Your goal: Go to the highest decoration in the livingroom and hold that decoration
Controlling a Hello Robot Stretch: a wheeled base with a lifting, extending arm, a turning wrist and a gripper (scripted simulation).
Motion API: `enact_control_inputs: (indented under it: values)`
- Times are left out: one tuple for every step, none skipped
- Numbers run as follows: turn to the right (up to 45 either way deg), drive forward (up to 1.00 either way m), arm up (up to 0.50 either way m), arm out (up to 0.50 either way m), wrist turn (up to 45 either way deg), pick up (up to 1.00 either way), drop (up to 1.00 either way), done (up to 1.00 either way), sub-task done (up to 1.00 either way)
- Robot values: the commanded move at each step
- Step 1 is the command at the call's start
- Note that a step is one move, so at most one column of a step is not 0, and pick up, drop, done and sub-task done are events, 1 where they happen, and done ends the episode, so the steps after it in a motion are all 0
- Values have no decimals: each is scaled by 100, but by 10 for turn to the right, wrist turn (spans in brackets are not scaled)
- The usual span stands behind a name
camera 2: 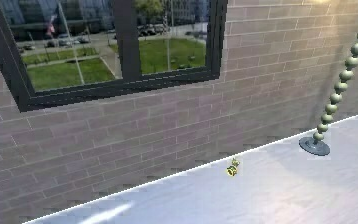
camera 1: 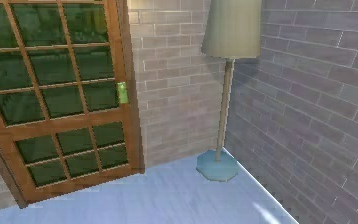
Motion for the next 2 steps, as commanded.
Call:
enact_control_inputs:
  values:
    - [120, 0, 0, 0, 0, 0, 0, 0, 0]
    - [0, 20, 0, 0, 0, 0, 0, 0, 0]
